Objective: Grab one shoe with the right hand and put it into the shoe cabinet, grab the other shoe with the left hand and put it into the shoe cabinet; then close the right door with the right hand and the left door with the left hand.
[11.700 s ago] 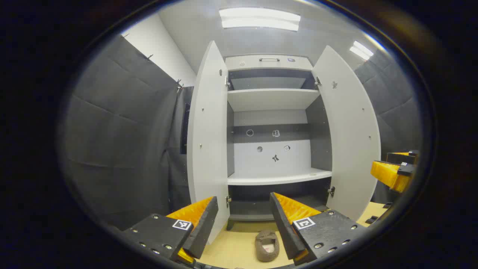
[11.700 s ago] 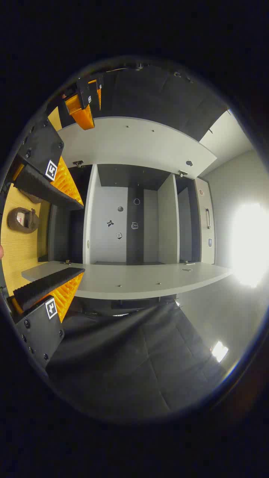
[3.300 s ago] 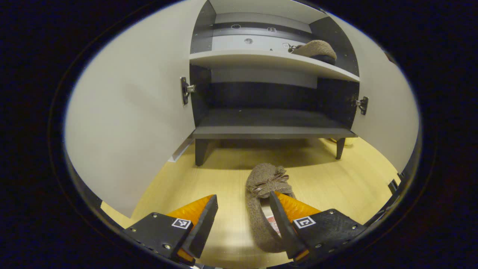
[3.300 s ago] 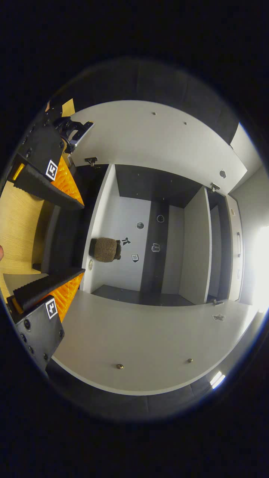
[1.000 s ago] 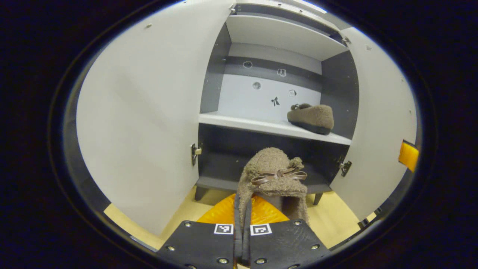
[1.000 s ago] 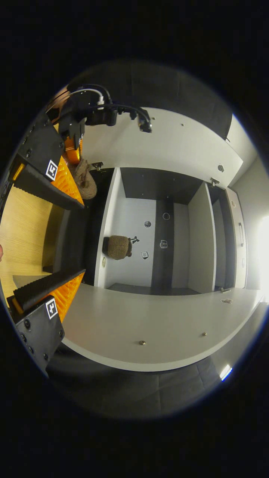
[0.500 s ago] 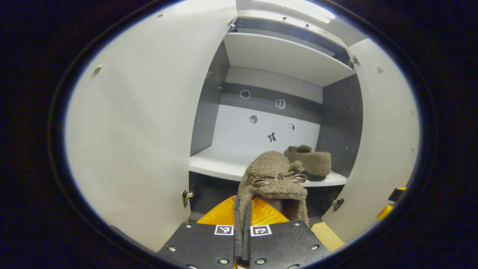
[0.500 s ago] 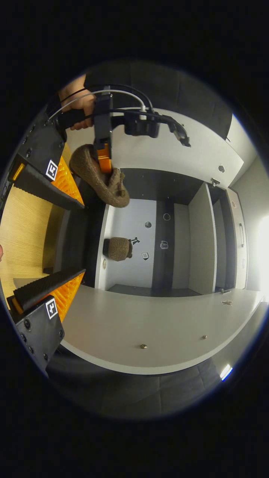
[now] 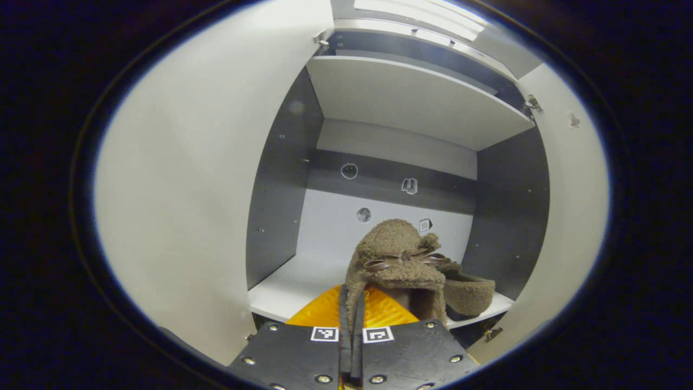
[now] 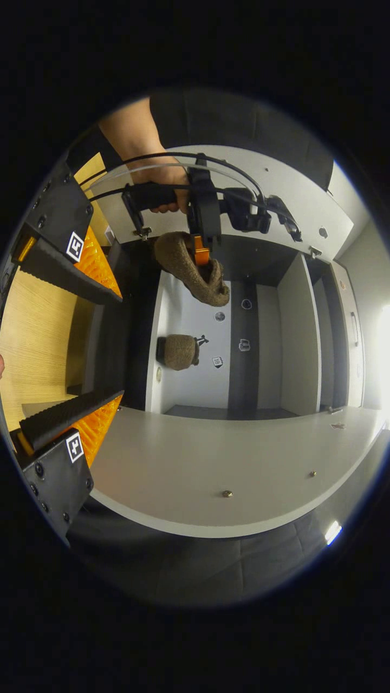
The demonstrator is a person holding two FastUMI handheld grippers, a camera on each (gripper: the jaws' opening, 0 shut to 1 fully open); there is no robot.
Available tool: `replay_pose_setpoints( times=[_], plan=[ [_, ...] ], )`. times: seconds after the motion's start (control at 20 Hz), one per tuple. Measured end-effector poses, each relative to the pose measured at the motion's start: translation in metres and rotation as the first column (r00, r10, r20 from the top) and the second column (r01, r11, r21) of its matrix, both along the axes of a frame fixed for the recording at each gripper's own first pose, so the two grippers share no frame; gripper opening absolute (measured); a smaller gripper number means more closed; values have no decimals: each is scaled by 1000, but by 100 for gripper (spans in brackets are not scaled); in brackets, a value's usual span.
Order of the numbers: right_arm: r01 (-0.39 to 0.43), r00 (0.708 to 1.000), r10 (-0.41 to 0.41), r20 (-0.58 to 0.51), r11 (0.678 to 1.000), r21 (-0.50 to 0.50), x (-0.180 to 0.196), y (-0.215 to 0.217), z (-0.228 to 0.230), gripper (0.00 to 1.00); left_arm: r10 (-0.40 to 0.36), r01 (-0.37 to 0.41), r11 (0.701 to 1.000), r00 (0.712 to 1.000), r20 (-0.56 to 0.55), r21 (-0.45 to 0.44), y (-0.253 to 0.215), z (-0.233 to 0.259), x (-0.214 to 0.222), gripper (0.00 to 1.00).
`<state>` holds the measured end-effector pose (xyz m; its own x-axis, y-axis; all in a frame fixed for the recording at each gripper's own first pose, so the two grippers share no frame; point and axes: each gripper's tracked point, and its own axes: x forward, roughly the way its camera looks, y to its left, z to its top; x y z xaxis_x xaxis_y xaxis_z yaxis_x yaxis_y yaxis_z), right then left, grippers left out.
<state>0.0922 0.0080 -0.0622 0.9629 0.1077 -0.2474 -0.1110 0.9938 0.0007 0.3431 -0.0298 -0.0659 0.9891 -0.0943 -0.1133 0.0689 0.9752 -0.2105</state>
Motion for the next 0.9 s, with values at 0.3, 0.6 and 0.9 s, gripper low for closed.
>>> replay_pose_setpoints(
  times=[0.3, 0.6, 0.9],
  plan=[
    [2, 999, 0, -53, 999, 37, 0, 4, -21, 98, -10, 11, 1000, 999, -38, 20, -9, -6, 61, 1],
    [9, 998, -6, -65, 998, 57, 7, 6, -28, 98, 6, 5, 997, 989, -145, 75, -15, -39, 104, 1],
    [23, 998, -20, -64, 998, 50, 10, 4, -29, 98, 10, 17, 987, 986, -168, 160, -11, -40, 109, 10]
  ],
)
